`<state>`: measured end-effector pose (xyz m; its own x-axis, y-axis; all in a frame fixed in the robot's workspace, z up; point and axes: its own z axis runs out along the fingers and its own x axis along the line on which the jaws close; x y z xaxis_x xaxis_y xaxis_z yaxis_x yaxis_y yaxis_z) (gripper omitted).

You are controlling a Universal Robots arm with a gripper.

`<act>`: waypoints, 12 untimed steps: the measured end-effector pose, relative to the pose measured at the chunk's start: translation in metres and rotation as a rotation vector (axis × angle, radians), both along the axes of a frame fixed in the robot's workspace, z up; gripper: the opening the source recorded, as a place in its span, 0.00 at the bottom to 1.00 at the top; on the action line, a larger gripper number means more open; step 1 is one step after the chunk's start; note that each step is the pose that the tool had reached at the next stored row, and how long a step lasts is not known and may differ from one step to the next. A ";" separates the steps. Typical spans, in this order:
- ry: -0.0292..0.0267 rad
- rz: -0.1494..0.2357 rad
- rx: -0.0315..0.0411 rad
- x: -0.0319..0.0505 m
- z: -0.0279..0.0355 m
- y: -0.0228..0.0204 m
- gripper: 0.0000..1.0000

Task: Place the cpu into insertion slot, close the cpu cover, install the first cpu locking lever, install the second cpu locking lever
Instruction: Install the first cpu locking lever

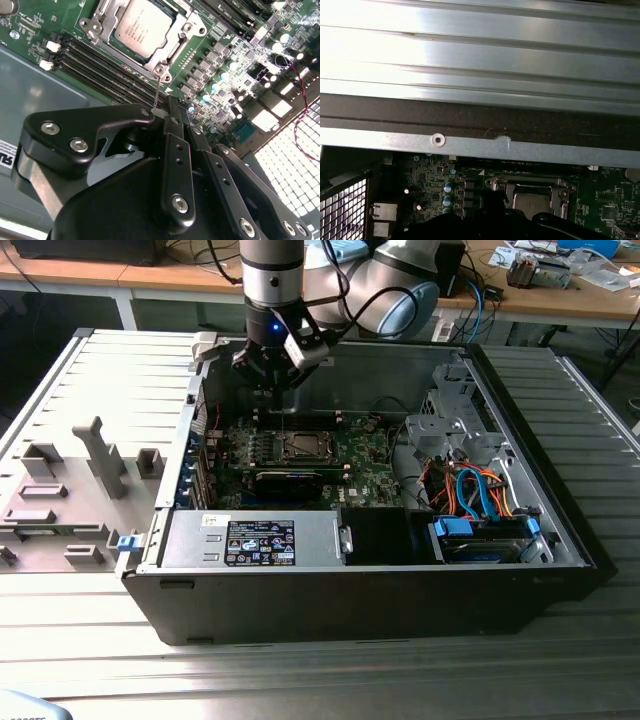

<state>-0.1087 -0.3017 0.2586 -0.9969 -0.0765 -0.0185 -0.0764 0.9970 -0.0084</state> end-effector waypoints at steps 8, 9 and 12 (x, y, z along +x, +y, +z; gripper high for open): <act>0.0008 0.000 0.0000 0.0070 -0.0005 0.0000 0.11; 0.0009 0.000 0.0000 0.0082 -0.0005 0.0000 0.11; 0.0016 0.000 0.0002 0.0129 -0.0050 0.0000 0.11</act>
<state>-0.0958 -0.3017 0.2536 -0.9969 -0.0765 -0.0170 -0.0764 0.9970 -0.0081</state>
